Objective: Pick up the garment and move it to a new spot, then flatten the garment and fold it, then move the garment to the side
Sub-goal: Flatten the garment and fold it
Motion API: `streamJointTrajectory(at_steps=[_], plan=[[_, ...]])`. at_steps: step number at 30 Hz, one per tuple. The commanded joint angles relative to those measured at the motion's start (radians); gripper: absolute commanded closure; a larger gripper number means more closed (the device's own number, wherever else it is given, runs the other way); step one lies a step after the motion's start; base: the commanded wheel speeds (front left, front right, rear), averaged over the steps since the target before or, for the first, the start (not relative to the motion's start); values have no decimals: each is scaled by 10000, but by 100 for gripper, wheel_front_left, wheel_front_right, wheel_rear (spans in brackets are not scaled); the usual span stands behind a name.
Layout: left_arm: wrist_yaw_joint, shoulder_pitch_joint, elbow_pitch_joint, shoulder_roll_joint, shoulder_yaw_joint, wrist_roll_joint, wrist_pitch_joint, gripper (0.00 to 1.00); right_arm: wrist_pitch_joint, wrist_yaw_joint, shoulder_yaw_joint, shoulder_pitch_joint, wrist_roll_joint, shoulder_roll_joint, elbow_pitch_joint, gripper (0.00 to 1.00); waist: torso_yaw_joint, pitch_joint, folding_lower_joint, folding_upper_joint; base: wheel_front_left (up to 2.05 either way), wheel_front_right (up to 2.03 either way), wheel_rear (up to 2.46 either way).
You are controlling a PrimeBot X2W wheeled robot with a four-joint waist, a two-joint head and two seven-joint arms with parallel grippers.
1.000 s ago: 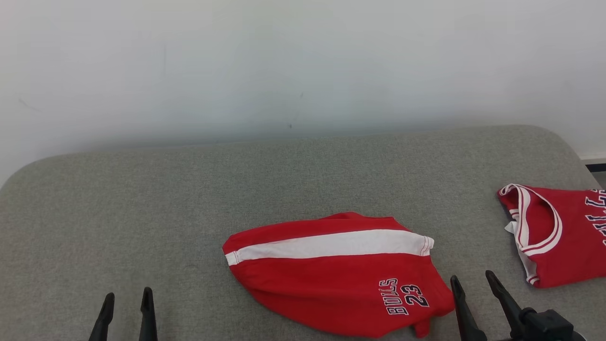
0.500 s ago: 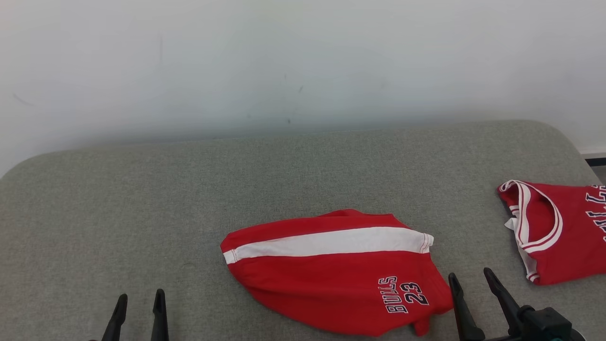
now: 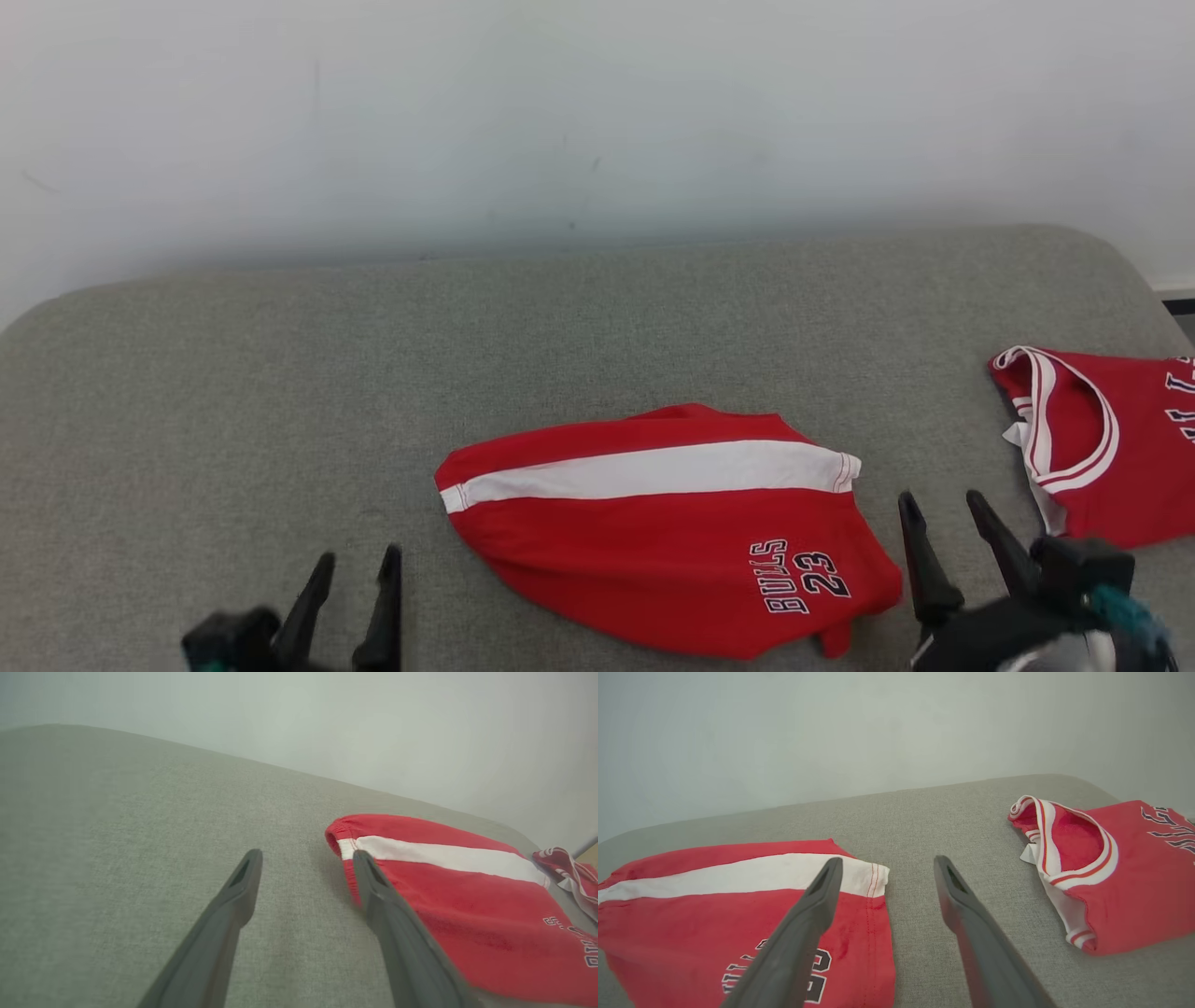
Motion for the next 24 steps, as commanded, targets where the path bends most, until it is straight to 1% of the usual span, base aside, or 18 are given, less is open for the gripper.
streamJointTrajectory(at_steps=[1,6,7,8,9,11,14,23,24], plan=[[17,-619,307,-3,-156,-272,470,0,570,-21,-138,-486,69,107,72,0,21,167,0,0,0,0,0],[25,-1866,978,-53,-616,-823,1651,0,2346,-21,-228,-1527,-39,128,612,0,-2,482,0,0,0,0,0],[99,-2036,1189,-42,-636,-928,1942,0,2500,-21,-211,-1768,-92,94,658,0,-16,548,0,0,0,0,0],[84,-2253,1371,-55,-685,-1024,2205,0,2612,-21,-176,-1968,-158,47,719,0,-30,614,0,0,0,0,0],[124,-2474,1542,-71,-614,-1347,2435,0,2701,-21,-97,-2103,-157,47,777,0,-50,685,0,0,0,0,0],[134,-2845,1872,-88,-675,-1556,2872,0,2778,-21,24,-2414,-165,2,887,0,-107,822,0,0,0,0,0],[118,-3259,2149,-89,-787,-1894,3162,0,2773,-21,164,-2752,-195,-95,1021,0,-163,1022,0,0,0,0,0],[101,-3692,2385,-99,-1174,-2196,3304,0,2595,-21,332,-3094,-69,-225,1282,0,-236,1337,0,0,0,0,0],[92,-3705,2390,-103,-1205,-2222,3265,12,2593,-21,349,-3102,-66,-237,1301,0,-242,1352,0,0,0,0,0]])
